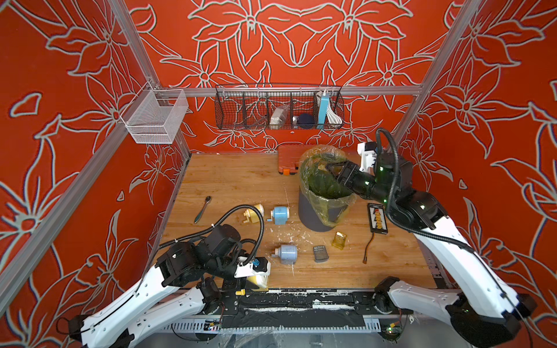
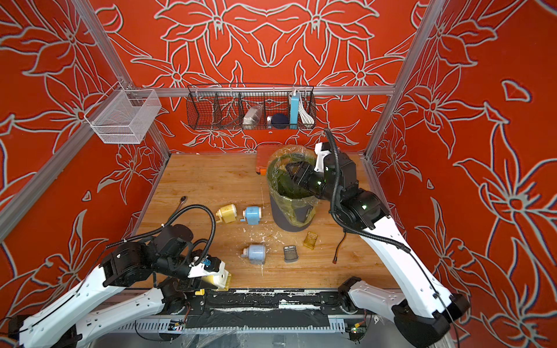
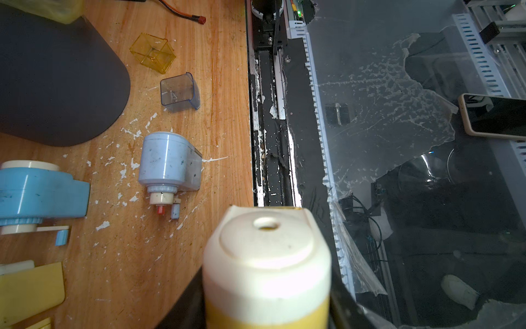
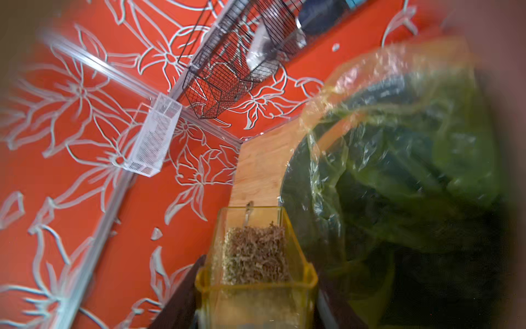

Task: Take out the pencil sharpener tray and clean the shavings
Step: Pour the shavings into the trash bin.

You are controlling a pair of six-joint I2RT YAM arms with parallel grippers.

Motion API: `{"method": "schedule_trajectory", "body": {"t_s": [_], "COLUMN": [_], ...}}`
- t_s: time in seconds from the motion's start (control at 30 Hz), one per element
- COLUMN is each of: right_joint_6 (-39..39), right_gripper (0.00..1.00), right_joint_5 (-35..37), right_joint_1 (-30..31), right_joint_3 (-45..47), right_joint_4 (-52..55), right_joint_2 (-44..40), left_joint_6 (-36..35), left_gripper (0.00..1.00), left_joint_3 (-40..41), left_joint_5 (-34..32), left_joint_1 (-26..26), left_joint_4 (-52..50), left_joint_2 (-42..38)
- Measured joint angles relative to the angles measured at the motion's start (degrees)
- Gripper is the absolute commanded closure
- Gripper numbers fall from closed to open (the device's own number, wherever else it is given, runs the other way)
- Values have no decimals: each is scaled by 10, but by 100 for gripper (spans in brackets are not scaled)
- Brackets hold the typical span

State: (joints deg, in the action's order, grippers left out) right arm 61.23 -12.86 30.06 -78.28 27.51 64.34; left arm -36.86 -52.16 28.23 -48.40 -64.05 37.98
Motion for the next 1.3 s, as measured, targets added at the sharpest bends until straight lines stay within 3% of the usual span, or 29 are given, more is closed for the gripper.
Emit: {"method": "schedule_trajectory", "body": {"t_s": [0.27, 0.37, 0.53, 0.87, 1.03, 1.13, 1.3], "right_joint_6": [325, 411, 468, 546, 554, 521, 534], "right_gripper": [100, 100, 100, 100, 100, 100, 100], "right_joint_5": [-107, -135, -175, -223, -235, -234, -262], "right_joint_1": [-88, -106, -118, -124, -128, -132, -148], "right_joint_3": [80, 77, 49, 128, 136, 106, 141], "right_joint_4": [-143, -138, -130, -193, -207, -176, -226], "right_joint_2": [8, 14, 17, -19, -30, -37, -60], "left_joint_6": [-11, -15, -23, -37, -40, -40, -43], "left_gripper": [100, 100, 100, 100, 100, 100, 100], "left_joint_3": [2, 3, 9, 13, 16, 17, 23], "left_joint_5": [-1, -1, -2, -1, -1, -1, 0], "left_joint_1": [0, 0, 0, 0, 0, 0, 0], "left_joint_4": [-10, -15, -18, -19, -19, -17, -14], "left_joint_2": [-26, -30, -36, -23, -19, -20, -14]}}
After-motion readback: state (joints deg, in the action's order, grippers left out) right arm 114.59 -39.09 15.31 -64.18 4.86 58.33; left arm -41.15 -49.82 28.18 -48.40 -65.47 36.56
